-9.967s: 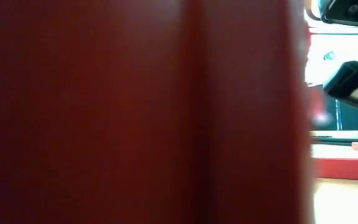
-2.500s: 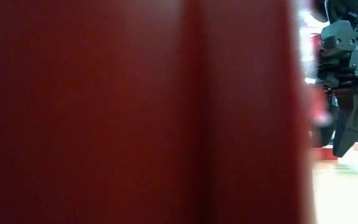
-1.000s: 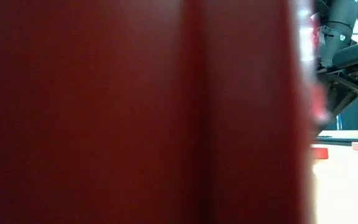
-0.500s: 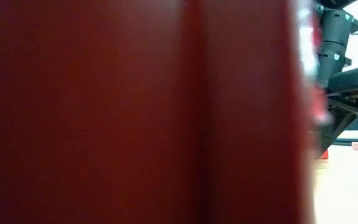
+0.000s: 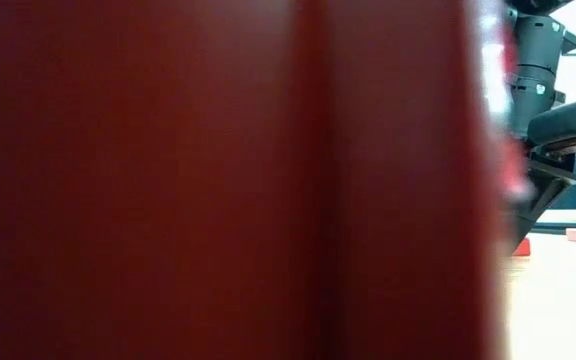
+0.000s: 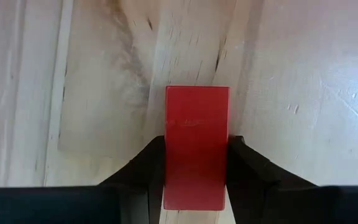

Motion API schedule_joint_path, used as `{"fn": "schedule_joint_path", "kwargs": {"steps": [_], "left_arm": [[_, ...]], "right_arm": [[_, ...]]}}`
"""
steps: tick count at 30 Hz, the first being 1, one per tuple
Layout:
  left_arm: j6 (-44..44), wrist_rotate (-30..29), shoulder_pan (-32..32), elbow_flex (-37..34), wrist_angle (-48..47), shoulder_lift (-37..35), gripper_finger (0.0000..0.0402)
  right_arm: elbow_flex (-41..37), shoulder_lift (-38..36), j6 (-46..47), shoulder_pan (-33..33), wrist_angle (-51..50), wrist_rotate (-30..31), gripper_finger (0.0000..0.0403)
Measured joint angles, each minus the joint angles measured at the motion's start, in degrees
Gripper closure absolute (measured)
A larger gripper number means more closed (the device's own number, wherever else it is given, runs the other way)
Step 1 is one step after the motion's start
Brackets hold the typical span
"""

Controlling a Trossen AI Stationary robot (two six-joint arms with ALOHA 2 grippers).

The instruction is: Sort blocks

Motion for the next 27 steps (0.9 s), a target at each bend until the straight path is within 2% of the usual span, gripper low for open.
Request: {"fn": "schedule_joint_path", "kwargs": {"steps": [11,22,27], "left_arm": [[-0.1,0.0,0.0,0.0,0.0,0.0,0.009],[0.0,0.1,0.0,0.0,0.0,0.0,0.009],[2.9,3.4,0.1,0.0,0.6,0.8,0.009]], "right_arm": [[-0.4,-3.4,5.2,0.0,-0.7,-0.3,0.0291],[-0.3,-14.8,9.9,0.2,-4.3,-0.3,0.0291],[-0.3,-21.4,11.1,0.2,-2.4,0.1,0.0291]]}}
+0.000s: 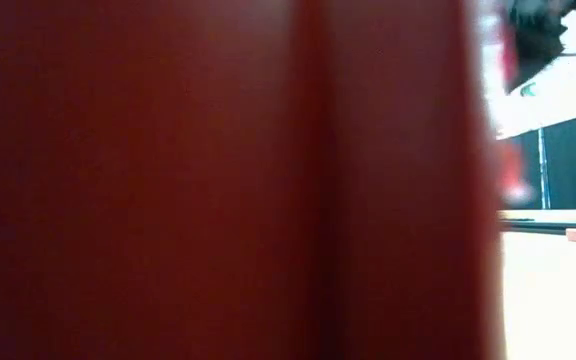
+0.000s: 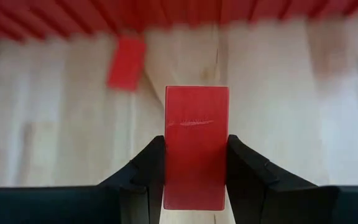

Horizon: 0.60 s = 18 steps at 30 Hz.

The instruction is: Sort blocks

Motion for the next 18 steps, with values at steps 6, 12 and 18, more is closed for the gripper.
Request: {"fn": "schedule_joint_path", "kwargs": {"steps": [6,12,18], "left_arm": [[16.7,0.7,0.4,0.0,8.0,6.3,0.009],[47.5,0.8,2.4,0.0,33.8,14.0,0.009],[73.6,3.0,4.9,0.1,61.1,22.1,0.009]], "right_arm": [[0.1,-8.5,0.2,0.0,7.1,0.2,0.0291],[0.1,-14.2,-1.7,0.0,19.9,0.2,0.0291],[0.1,-15.0,-4.0,0.0,29.2,0.2,0.0291]]}}
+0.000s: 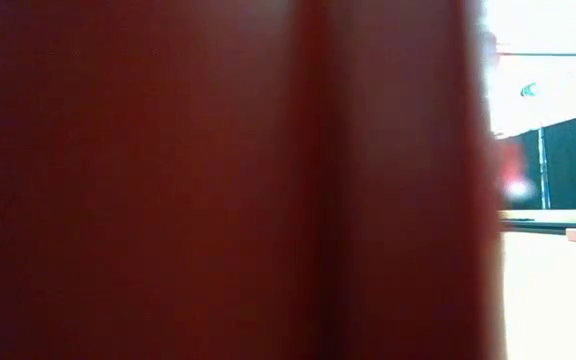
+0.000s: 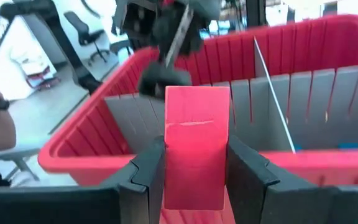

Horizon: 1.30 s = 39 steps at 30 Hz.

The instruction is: Sort blocks

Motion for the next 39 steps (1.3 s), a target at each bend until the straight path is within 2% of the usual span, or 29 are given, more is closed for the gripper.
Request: {"fn": "schedule_joint_path", "kwargs": {"steps": [5,13,18,21,27,39], "left_arm": [[5.1,2.5,3.5,4.2,3.1,6.5,0.008],[16.2,2.6,8.0,14.9,2.7,17.2,0.0059],[20.8,0.8,8.8,21.0,1.0,21.3,0.0052],[21.2,-0.4,8.9,23.1,0.6,22.3,0.0051],[21.3,-7.0,9.1,24.0,0.5,22.2,0.005],[21.8,-7.1,8.1,25.0,0.2,21.9,0.005]], "right_arm": [[0.0,1.4,-1.2,0.0,4.6,0.0,0.0291],[0.0,2.7,-0.6,-0.1,7.9,-0.1,0.0291],[0.0,2.7,0.2,-0.1,7.9,-0.4,0.0291],[0.0,2.6,0.4,-0.1,8.0,-0.5,0.0291],[0.1,2.7,0.4,-0.2,7.7,-0.5,0.0291],[0.1,2.7,0.4,-0.2,7.6,-0.6,0.0291]]}}
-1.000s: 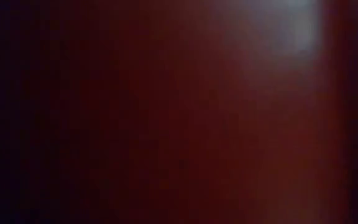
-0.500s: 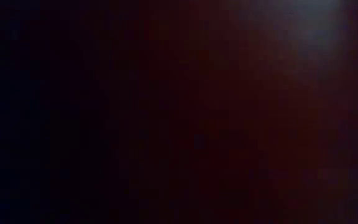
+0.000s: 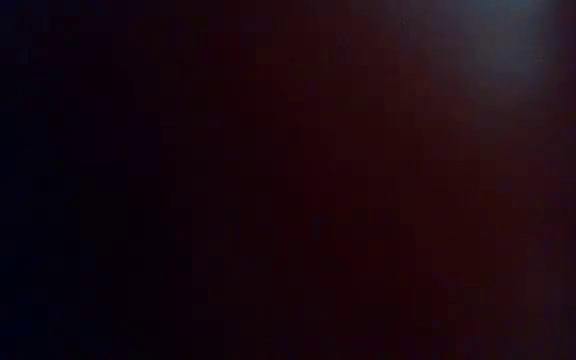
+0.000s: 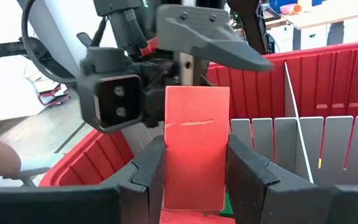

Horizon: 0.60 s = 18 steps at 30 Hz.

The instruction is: Sort blocks

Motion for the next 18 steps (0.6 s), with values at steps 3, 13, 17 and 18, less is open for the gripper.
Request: {"fn": "schedule_joint_path", "kwargs": {"steps": [3,13,17,18], "left_arm": [[0.1,0.2,-0.7,1.0,-0.5,0.0,0.005],[-3.0,1.7,-1.9,2.7,-3.8,-0.1,0.005],[-5.9,3.4,-1.9,2.7,-4.6,-0.1,0.005],[-6.0,3.6,-1.9,2.7,-4.7,-0.1,0.005]], "right_arm": [[0.0,0.0,-0.1,0.0,0.0,-0.1,0.0291],[0.0,0.0,-1.0,0.0,0.2,-0.1,0.0291],[0.0,0.0,-1.3,0.0,0.6,0.0,0.0291],[0.0,0.0,-1.4,0.0,0.7,0.0,0.0291]]}}
